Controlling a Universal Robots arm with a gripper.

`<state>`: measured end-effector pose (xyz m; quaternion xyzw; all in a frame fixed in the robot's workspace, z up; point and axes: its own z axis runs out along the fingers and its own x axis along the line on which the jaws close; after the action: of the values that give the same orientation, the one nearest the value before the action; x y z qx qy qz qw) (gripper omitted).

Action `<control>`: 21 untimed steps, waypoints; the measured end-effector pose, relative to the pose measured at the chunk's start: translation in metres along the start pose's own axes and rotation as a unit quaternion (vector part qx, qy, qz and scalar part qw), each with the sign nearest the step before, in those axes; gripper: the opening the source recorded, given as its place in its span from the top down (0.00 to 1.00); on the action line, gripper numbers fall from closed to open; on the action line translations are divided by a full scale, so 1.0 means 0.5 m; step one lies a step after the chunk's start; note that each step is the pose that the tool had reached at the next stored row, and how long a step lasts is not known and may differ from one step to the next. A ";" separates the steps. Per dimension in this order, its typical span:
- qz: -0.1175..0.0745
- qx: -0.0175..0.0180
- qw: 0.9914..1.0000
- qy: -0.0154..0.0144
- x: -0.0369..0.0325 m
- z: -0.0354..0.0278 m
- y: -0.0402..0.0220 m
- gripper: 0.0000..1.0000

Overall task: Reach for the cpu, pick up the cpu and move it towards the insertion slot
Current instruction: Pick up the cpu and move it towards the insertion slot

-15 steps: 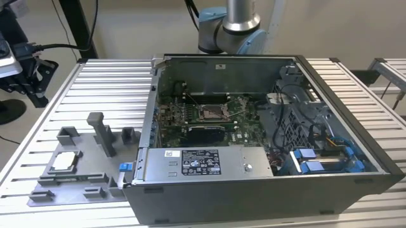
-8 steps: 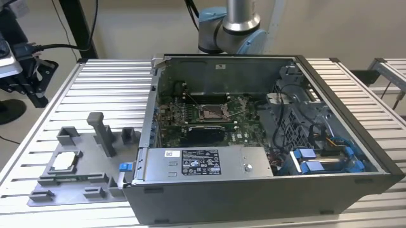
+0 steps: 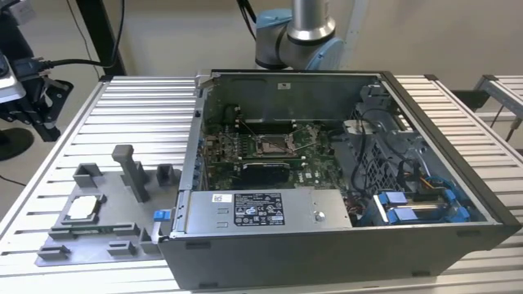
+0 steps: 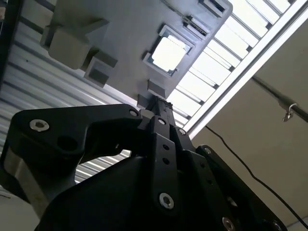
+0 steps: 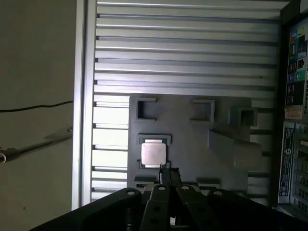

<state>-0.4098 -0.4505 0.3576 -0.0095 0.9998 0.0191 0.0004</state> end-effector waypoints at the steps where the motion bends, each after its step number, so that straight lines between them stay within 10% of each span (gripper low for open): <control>1: 0.000 0.000 1.000 0.000 0.000 0.000 0.000 1.00; 8: 0.000 0.000 1.000 0.000 0.000 0.000 -0.001 1.00; 9: 0.000 0.000 1.000 0.000 0.000 0.000 -0.001 0.00; 21: 0.000 0.000 1.000 0.000 0.000 0.000 -0.001 0.00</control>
<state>-0.4098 -0.4511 0.3576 -0.0096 0.9998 0.0191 0.0004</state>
